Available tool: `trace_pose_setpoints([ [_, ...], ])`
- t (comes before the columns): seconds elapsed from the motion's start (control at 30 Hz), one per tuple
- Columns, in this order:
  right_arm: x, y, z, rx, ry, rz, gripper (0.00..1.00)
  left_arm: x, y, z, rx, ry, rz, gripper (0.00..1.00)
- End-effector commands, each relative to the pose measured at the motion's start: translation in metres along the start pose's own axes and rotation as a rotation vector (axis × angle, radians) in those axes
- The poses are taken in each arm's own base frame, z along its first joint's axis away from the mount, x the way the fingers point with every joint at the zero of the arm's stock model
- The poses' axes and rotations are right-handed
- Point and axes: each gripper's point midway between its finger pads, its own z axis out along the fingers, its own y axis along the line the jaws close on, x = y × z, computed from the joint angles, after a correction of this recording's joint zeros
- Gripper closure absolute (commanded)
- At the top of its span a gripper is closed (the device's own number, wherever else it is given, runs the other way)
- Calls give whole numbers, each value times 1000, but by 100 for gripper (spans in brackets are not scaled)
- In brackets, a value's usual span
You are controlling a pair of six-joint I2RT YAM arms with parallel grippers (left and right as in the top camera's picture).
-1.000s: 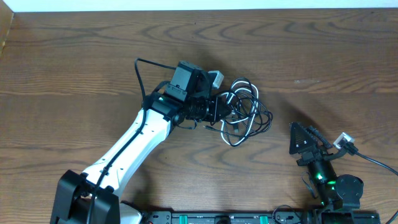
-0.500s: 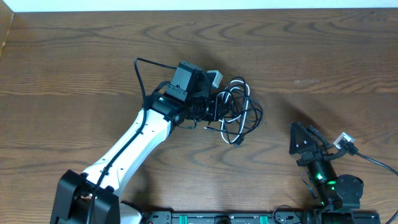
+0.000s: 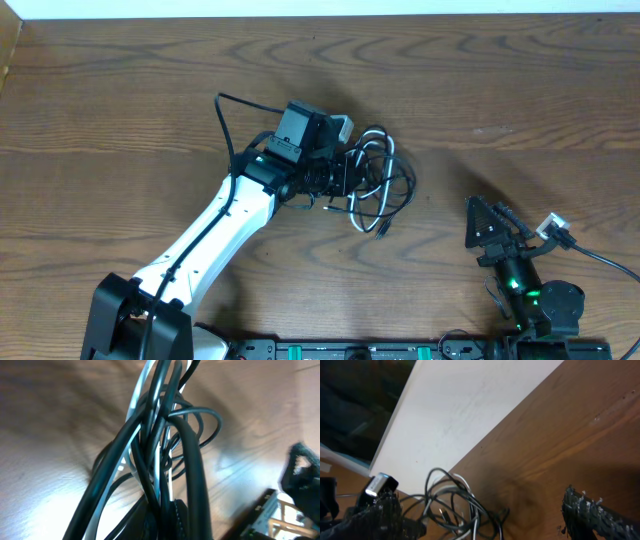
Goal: Untangle cables
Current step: 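Lower the cable bundle to the table and open the left gripper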
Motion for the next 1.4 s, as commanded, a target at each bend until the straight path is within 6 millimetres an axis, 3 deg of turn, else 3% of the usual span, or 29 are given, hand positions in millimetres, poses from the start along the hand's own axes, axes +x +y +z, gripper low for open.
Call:
trace_pose_setpoints([
  [0.0, 1, 0, 0, -5, 6, 5, 1, -1, 15, -6, -121, -31, 17, 88],
  [0.1, 1, 0, 0, -6, 5, 5, 1, 10, 30, -3, -208, -15, 15, 88],
  [0.17, 1, 0, 0, -5, 6, 5, 1, 15, 32, 0, -220, -4, 19, 83],
  [0.3, 1, 0, 0, -5, 6, 5, 1, 20, 33, 2, -225, 8, 21, 83],
  [0.47, 1, 0, 0, -5, 6, 5, 1, 20, 33, 2, -225, 7, 21, 57],
  [0.53, 1, 0, 0, -5, 6, 5, 1, 20, 34, 2, -229, 6, 21, 51],
  [0.6, 1, 0, 0, -5, 6, 5, 1, 18, 38, 1, -255, -5, 22, 27],
  [0.7, 1, 0, 0, -5, 6, 5, 1, 20, 44, -1, -288, 2, 17, 13],
  [0.9, 1, 0, 0, -6, 5, 5, 1, 35, 54, -4, -337, 58, -6, 11],
  [1.0, 1, 0, 0, -5, 6, 5, 1, 46, 72, -12, -437, 89, -22, 9],
  [1.03, 1, 0, 0, -5, 6, 5, 1, 49, 80, -17, -489, 91, -46, 2],
  [1.17, 1, 0, 0, -5, 6, 5, 1, 57, 114, -41, -721, 6, -288, 2],
  [1.37, 1, 0, 0, -5, 6, 5, 1, 55, 117, -43, -743, -28, -344, 2],
])
